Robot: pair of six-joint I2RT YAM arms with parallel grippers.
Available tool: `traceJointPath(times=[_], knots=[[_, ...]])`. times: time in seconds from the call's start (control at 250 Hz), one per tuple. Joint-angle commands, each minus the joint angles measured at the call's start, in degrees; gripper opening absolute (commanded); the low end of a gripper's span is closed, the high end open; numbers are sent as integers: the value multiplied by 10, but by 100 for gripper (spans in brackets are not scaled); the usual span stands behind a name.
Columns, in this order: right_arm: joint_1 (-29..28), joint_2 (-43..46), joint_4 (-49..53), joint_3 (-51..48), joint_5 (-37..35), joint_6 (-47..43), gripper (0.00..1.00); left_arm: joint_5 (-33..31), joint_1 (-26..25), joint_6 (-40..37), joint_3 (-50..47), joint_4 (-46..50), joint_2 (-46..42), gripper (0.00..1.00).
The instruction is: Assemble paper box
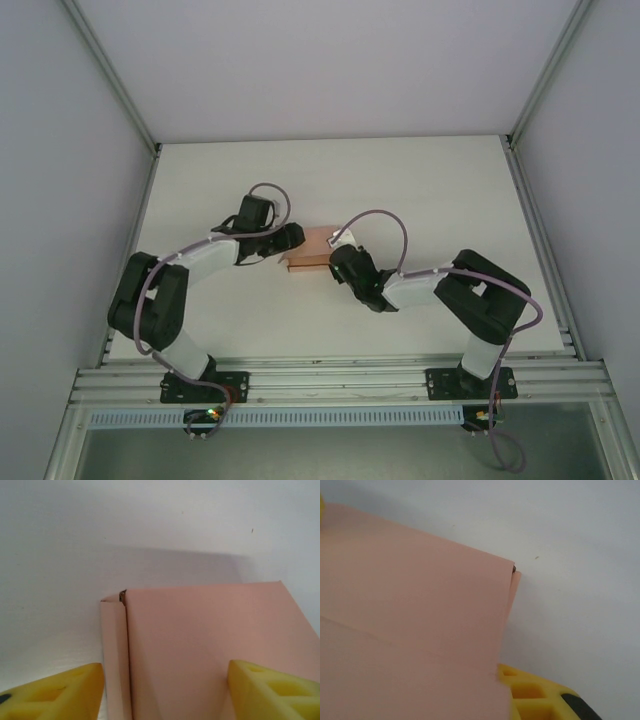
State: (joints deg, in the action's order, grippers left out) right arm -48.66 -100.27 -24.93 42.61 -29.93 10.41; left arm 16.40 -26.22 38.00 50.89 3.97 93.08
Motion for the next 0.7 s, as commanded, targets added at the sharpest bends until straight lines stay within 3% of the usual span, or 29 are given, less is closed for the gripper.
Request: traceJointPath(times=[0.0,0.204,0.331,0.427,0.515,0.695], knots=[[-4,29,49,-19,32,0,20,13,-2,2,-22,-28,16,60],[-5,104,105,-54,83,14,43,18,5,-10,-40,-39,36,55],[-2,167,167,-74,133,13,71,27,14,-13,-58,-63,44,52],[5,199,201,-86,170,18,84,37,20,-18,-65,-75,52,45],[27,231,228,-83,213,29,93,53,33,-21,-71,-94,64,42],[107,235,199,-57,330,97,100,103,52,-15,-100,-168,82,34]])
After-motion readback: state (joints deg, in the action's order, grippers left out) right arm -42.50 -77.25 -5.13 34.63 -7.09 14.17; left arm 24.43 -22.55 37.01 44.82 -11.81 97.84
